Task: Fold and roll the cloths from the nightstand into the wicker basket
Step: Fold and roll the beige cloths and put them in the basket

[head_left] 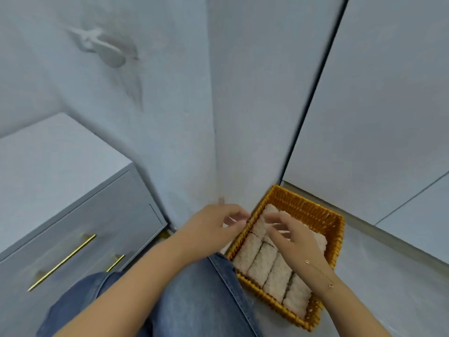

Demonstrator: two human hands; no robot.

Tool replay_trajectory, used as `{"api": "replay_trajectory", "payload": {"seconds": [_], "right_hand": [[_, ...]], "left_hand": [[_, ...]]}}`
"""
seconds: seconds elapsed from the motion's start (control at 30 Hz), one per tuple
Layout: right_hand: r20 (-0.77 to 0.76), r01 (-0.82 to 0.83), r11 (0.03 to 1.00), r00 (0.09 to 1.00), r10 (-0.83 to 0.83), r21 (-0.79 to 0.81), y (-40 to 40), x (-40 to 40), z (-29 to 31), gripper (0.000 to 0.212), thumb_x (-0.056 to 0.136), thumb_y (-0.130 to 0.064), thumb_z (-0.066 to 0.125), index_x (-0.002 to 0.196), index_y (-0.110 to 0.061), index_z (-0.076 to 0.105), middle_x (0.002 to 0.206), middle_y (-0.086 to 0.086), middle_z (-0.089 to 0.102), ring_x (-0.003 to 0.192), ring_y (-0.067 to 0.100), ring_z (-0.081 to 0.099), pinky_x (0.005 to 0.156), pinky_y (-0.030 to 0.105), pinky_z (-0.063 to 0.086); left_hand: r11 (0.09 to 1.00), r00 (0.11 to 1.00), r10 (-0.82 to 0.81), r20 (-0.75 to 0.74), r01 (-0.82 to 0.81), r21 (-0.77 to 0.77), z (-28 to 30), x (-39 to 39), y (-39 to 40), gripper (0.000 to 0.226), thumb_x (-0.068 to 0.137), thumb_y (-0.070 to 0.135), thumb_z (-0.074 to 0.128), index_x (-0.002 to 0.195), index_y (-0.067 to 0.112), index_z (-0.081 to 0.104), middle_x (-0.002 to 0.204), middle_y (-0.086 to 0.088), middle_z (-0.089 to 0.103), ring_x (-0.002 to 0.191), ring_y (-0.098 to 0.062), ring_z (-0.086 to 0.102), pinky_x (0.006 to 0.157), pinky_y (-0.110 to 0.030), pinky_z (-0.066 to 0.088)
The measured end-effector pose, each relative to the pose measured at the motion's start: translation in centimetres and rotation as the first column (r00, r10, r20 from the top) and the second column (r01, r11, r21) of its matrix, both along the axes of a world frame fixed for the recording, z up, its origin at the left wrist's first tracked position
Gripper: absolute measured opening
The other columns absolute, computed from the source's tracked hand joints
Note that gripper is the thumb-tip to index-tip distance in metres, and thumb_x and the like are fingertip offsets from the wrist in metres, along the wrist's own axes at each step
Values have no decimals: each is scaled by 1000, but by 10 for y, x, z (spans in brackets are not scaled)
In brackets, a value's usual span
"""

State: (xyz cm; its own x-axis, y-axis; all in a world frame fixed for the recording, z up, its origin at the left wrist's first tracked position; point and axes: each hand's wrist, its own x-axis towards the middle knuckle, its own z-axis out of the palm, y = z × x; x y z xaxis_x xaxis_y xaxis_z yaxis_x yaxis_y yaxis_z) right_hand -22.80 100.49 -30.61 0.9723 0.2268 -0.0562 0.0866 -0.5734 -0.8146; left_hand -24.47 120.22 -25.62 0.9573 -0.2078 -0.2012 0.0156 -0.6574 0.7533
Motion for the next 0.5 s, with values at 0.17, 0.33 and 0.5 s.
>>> {"api": "replay_trajectory", "payload": {"seconds": [0.17,0.33,0.5], "right_hand": [[-1,-270,963,963,270,11,72,-14,37,19,95,-27,55,107,-38,64,101,-25,63,95,-11,55,79,7,43],[-106,-421,902,896,430,100,158,-25,32,19,95,-27,56,108,-36,64,105,-21,64,99,-10,56,84,9,45],[-61,-415,898,902,427,150,258,-6,0,20,94,-20,59,110,-28,68,103,-21,68,99,-7,61,81,6,44]], "left_hand": [[954,957,286,55,-279,-112,14,-53,63,21,97,28,55,113,35,66,105,20,69,98,9,59,86,-8,45],[789,797,595,101,-556,-259,1,-67,134,20,95,17,57,108,31,66,101,16,70,92,5,62,75,-4,43],[457,474,873,117,-710,-535,-35,-61,192,23,95,20,57,108,37,65,107,23,66,102,6,59,80,-11,49]]}}
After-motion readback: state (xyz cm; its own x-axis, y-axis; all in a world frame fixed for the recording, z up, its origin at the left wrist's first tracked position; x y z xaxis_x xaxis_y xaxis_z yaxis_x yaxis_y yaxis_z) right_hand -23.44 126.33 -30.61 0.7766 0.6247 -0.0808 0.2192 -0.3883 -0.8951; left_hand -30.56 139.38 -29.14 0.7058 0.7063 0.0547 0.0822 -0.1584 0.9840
